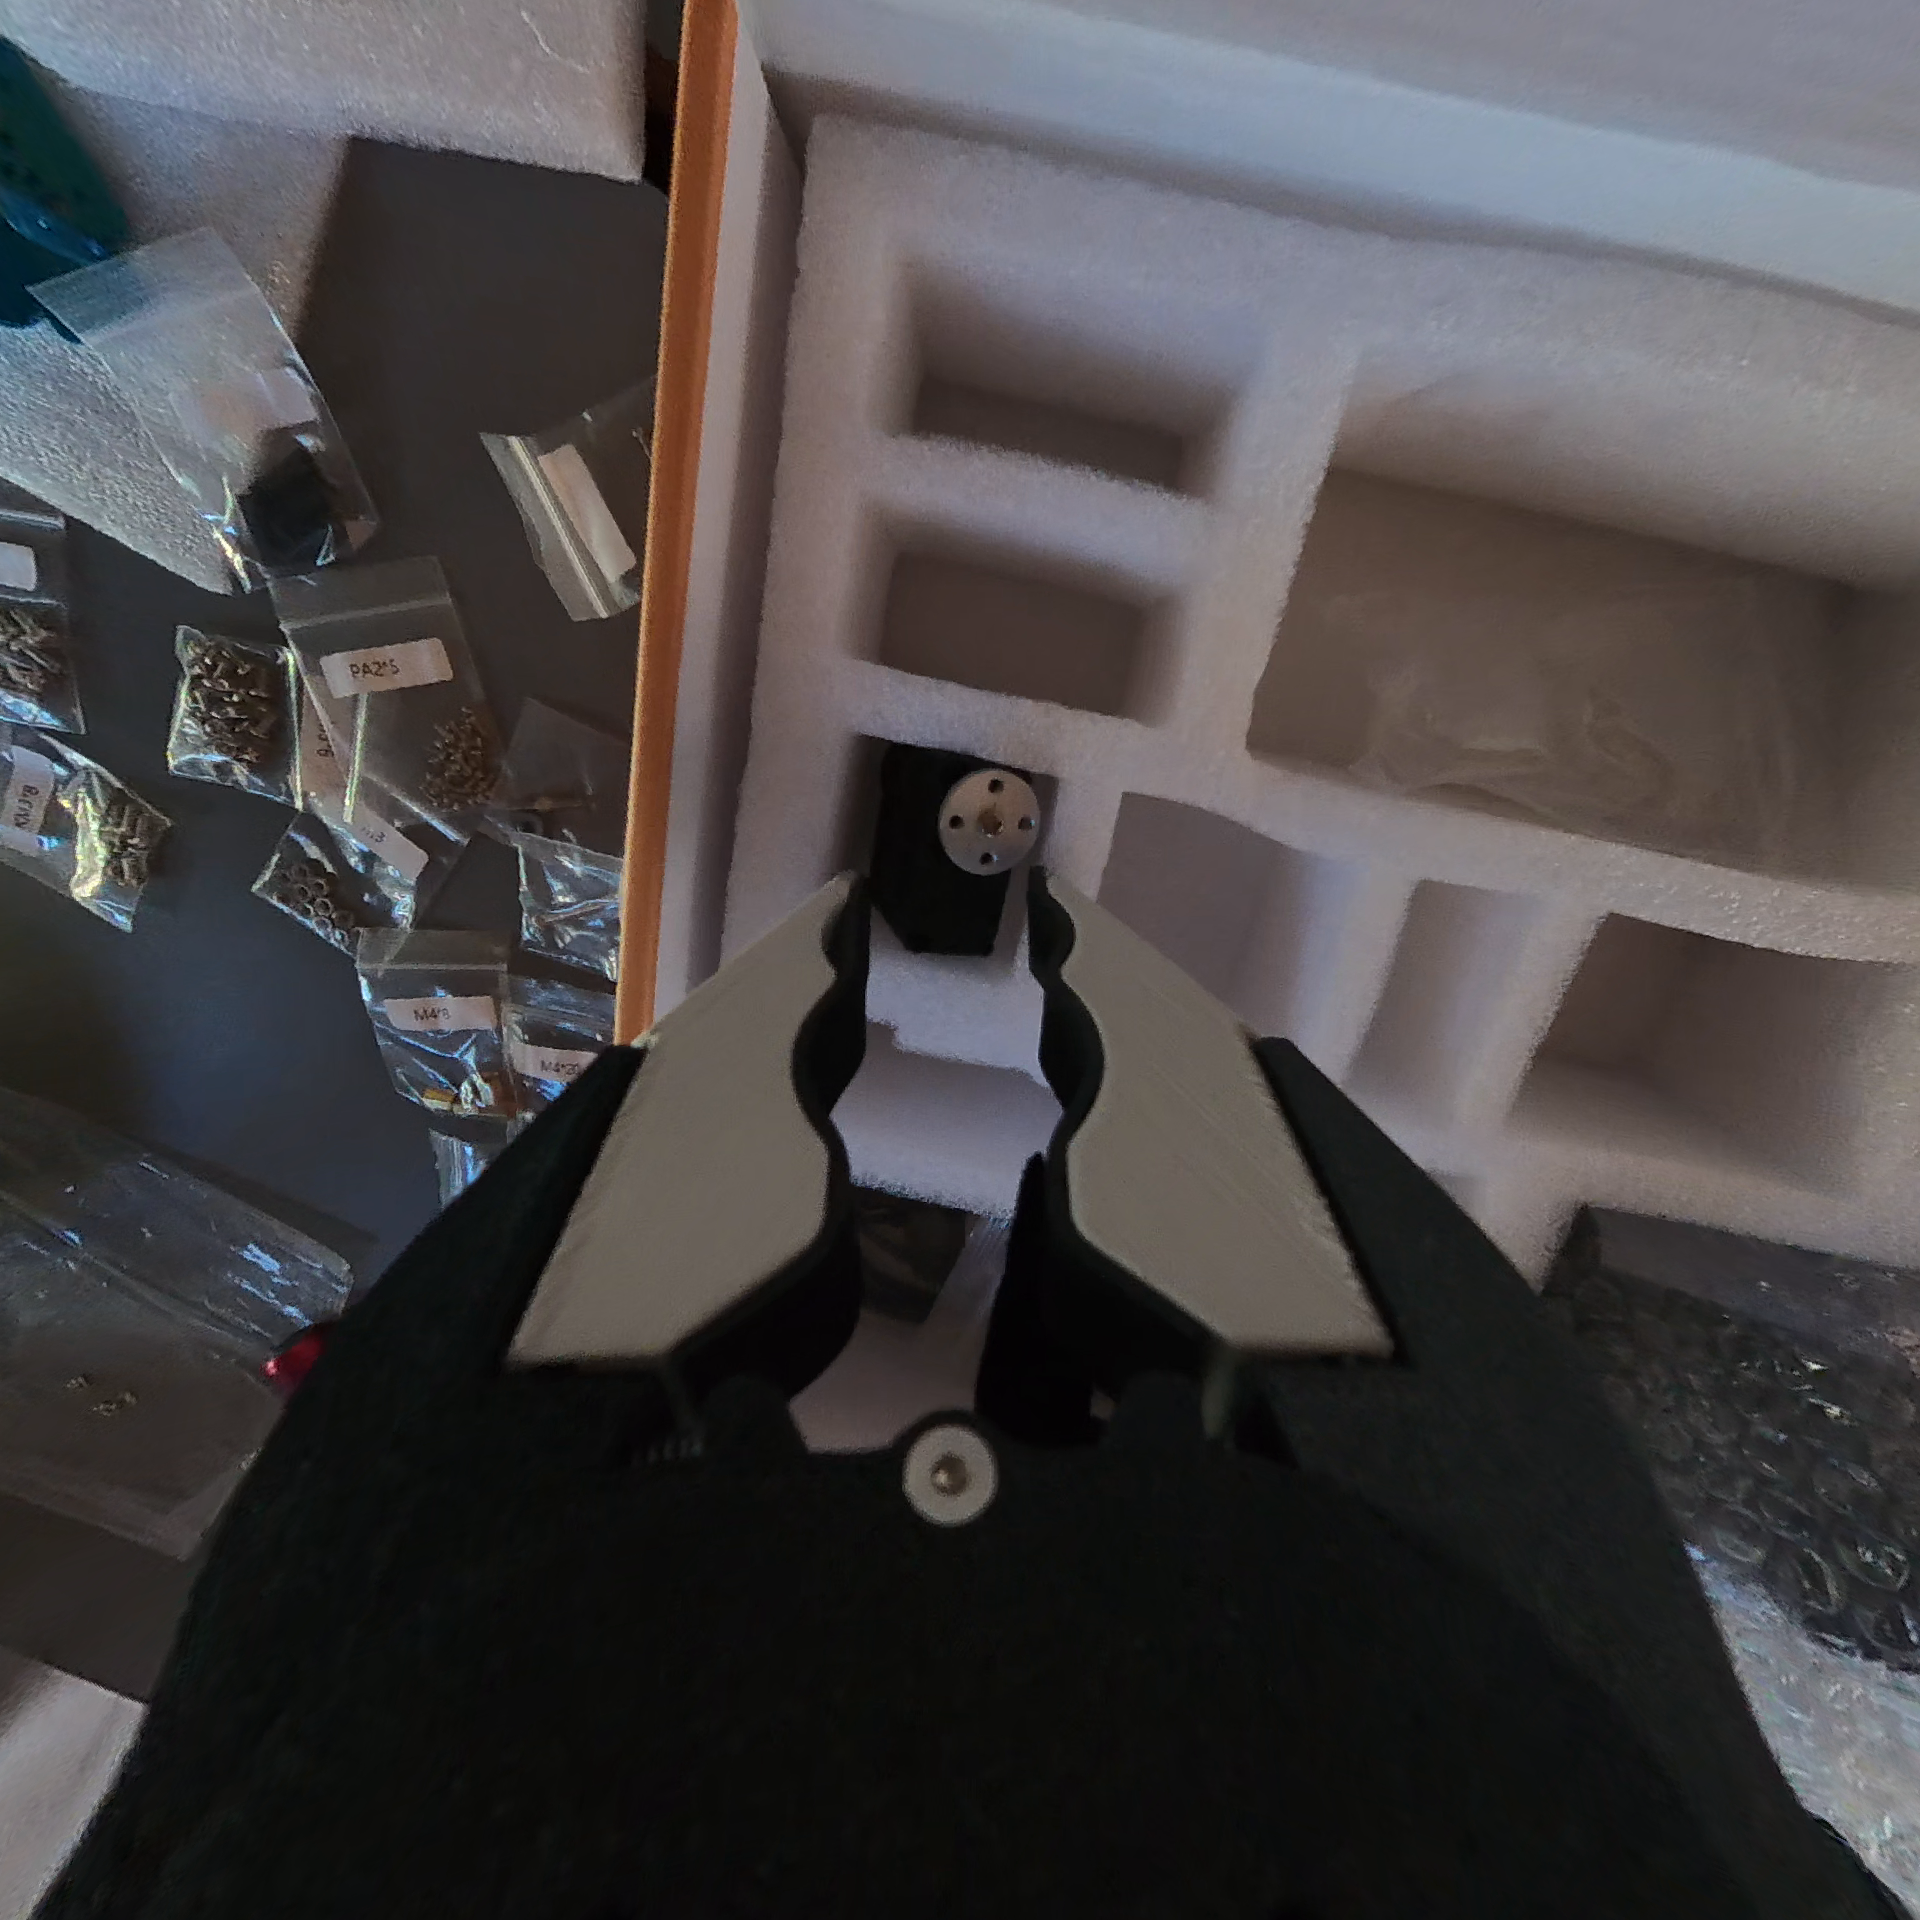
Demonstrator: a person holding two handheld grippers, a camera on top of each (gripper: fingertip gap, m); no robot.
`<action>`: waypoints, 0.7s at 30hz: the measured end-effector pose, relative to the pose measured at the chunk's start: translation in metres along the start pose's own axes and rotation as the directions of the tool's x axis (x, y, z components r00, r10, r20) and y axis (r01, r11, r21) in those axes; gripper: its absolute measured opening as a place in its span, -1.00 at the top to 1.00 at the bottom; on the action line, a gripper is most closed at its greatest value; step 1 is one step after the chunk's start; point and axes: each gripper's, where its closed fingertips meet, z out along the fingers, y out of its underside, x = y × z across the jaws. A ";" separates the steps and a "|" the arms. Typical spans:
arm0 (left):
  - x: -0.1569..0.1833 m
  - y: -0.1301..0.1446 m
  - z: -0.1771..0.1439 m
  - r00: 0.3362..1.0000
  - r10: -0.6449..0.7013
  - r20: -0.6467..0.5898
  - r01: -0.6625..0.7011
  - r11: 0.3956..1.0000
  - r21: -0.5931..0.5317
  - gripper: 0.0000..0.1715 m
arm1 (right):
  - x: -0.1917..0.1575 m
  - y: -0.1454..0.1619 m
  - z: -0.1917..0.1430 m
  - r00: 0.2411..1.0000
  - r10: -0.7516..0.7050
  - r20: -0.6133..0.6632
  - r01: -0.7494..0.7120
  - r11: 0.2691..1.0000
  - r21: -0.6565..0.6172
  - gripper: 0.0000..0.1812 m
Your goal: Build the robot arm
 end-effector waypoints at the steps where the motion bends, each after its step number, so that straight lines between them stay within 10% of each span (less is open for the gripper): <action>1: 0.000 0.000 0.000 1.000 -0.002 -0.001 0.002 1.000 0.000 0.65 | -0.001 0.001 0.002 1.000 -0.005 -0.006 0.005 1.000 -0.007 0.68; 21: 0.001 -0.001 -0.002 1.000 -0.007 -0.021 0.007 1.000 0.014 0.65 | 0.007 -0.008 0.010 0.989 -0.061 -0.138 0.059 0.998 -0.017 0.85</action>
